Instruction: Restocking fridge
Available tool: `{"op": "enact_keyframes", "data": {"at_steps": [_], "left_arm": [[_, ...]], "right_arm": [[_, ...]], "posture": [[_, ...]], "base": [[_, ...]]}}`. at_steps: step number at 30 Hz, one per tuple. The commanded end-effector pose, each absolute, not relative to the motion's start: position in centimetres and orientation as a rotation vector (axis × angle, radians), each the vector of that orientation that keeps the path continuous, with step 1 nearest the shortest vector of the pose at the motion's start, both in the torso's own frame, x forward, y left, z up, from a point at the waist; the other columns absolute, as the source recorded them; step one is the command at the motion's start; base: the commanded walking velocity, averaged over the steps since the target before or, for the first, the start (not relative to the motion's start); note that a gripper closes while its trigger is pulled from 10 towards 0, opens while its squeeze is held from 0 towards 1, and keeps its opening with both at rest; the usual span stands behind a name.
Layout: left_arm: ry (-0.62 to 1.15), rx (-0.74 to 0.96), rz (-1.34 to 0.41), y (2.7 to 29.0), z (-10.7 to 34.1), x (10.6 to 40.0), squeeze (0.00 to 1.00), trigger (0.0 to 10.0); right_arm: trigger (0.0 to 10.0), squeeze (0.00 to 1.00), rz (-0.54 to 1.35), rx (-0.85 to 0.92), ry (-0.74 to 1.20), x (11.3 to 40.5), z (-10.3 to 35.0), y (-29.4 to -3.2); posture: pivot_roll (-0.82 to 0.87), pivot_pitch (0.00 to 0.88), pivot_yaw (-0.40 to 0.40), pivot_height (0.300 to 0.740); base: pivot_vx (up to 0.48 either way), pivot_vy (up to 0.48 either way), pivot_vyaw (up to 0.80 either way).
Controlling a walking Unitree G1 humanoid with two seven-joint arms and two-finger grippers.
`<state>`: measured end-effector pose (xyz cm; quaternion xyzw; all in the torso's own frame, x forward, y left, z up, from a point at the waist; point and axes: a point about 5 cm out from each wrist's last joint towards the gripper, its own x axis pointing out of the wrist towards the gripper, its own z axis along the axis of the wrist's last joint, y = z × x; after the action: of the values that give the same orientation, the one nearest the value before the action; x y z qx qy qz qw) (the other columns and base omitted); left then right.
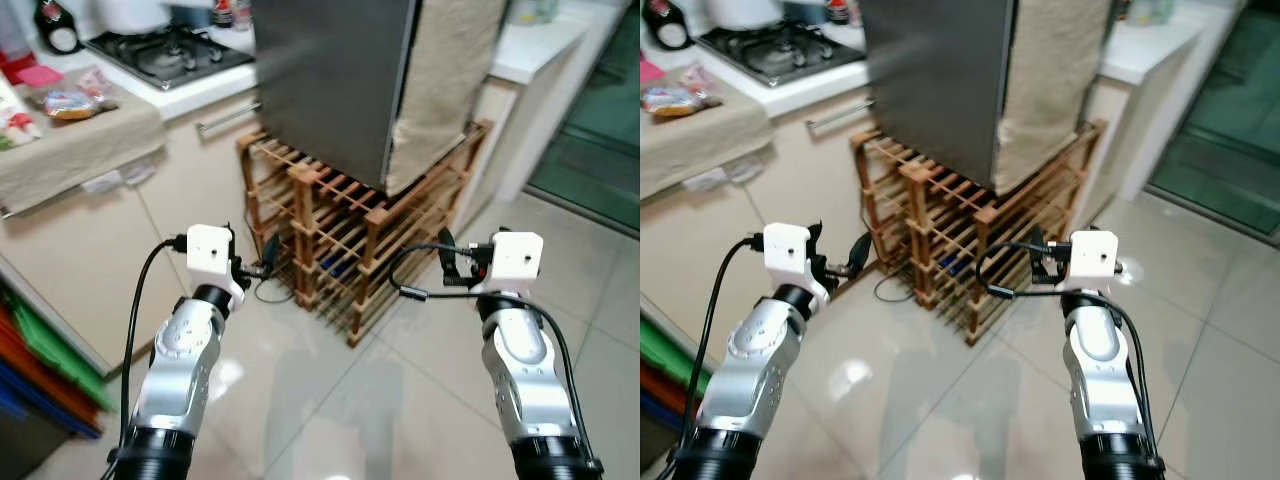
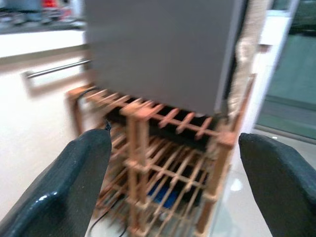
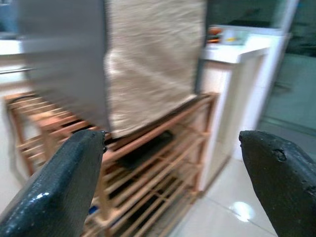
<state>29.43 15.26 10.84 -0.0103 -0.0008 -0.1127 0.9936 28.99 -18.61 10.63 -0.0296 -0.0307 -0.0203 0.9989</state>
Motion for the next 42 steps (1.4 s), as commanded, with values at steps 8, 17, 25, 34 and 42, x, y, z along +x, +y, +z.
{"op": "enact_keyframes", "data": {"at_steps": [8, 17, 25, 34, 42], "left_arm": [[-0.014, 0.024, -0.243, 14.6, 11.1, 29.9, 0.00, 10.0], [-0.014, 0.015, -0.250, 14.4, 11.1, 29.8, 0.00, 10.0], [-0.017, -0.002, -0.244, 14.2, 11.1, 29.8, 0.00, 10.0], [-0.165, -0.005, -0.168, 14.8, 14.1, 30.2, 0.00, 10.0], [-0.279, -0.039, -0.184, 14.0, 17.0, 30.5, 0.00, 10.0]], "right_arm": [[10.0, 0.00, -0.036, -0.066, -0.069, 29.0, 10.6, -18.7], [10.0, 0.00, -0.036, -0.062, -0.054, 29.0, 10.5, -18.8], [10.0, 0.00, -0.058, -0.068, -0.067, 28.9, 10.6, -19.1], [10.0, 0.00, -0.092, -0.072, -0.235, 28.8, 13.9, -19.5], [10.0, 0.00, -0.087, -0.053, -0.265, 29.0, 15.1, -19.2]], "posture": [[0.00, 0.000, 0.020, 0.732], [0.00, 0.000, 0.018, 0.732], [-0.01, 0.000, 0.018, 0.732], [-0.01, 0.000, 0.016, 0.732], [-0.02, 0.000, 0.018, 0.732]], "base": [[0.046, 0.000, 0.00], [0.000, 0.000, -0.52], [0.000, 0.000, -0.42], [0.000, 0.000, 0.00], [0.050, 0.000, 0.00]]}}
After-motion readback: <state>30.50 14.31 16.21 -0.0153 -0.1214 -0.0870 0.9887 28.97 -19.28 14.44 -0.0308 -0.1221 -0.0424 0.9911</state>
